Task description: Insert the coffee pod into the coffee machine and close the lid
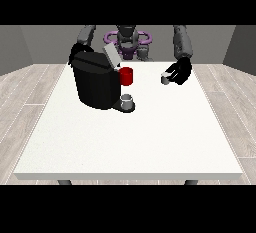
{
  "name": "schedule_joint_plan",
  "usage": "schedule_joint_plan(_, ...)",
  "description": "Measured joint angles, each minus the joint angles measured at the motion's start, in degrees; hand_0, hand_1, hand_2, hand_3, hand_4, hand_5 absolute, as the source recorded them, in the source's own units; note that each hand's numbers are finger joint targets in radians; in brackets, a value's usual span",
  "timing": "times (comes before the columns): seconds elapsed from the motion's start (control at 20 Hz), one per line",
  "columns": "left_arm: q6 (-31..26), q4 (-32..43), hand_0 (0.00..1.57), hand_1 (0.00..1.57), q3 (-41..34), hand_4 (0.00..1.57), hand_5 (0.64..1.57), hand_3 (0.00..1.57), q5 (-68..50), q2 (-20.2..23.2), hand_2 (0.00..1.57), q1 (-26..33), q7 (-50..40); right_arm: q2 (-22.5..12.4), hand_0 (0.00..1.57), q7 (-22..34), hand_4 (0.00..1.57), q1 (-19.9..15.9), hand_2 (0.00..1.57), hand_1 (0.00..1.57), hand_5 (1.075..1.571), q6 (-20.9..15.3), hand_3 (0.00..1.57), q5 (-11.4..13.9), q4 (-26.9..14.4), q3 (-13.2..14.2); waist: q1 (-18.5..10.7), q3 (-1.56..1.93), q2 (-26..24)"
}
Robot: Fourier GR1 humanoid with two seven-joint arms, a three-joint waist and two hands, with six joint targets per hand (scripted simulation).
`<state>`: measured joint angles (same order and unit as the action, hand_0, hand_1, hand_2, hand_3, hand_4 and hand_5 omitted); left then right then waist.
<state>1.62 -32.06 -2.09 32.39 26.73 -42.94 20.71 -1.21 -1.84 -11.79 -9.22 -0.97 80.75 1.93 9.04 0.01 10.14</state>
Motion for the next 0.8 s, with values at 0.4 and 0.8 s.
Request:
schedule_joint_plan(0.4, -5.68, -3.74, 1.25, 1.25, 0.66, 0.57, 1.571, 1.29, 0.5, -0.81, 1.33, -6.22, -3.41, 0.26, 0.0, -1.5, 0.51, -2.1, 0.0, 0.0, 1.571, -0.29, 0.0, -0.14, -5.31, 0.48, -0.52, 0.0, -1.86)
schedule_joint_plan(0.8, -7.15, -5.48, 1.01, 1.01, -0.2, 0.54, 1.571, 1.22, 1.07, -1.81, 1.2, -10.27, -6.67, -0.74, 0.0, -3.51, 0.48, -3.24, 0.0, 0.0, 1.571, 1.58, 0.0, -1.43, -6.86, 0.38, 0.81, 0.0, -1.59)
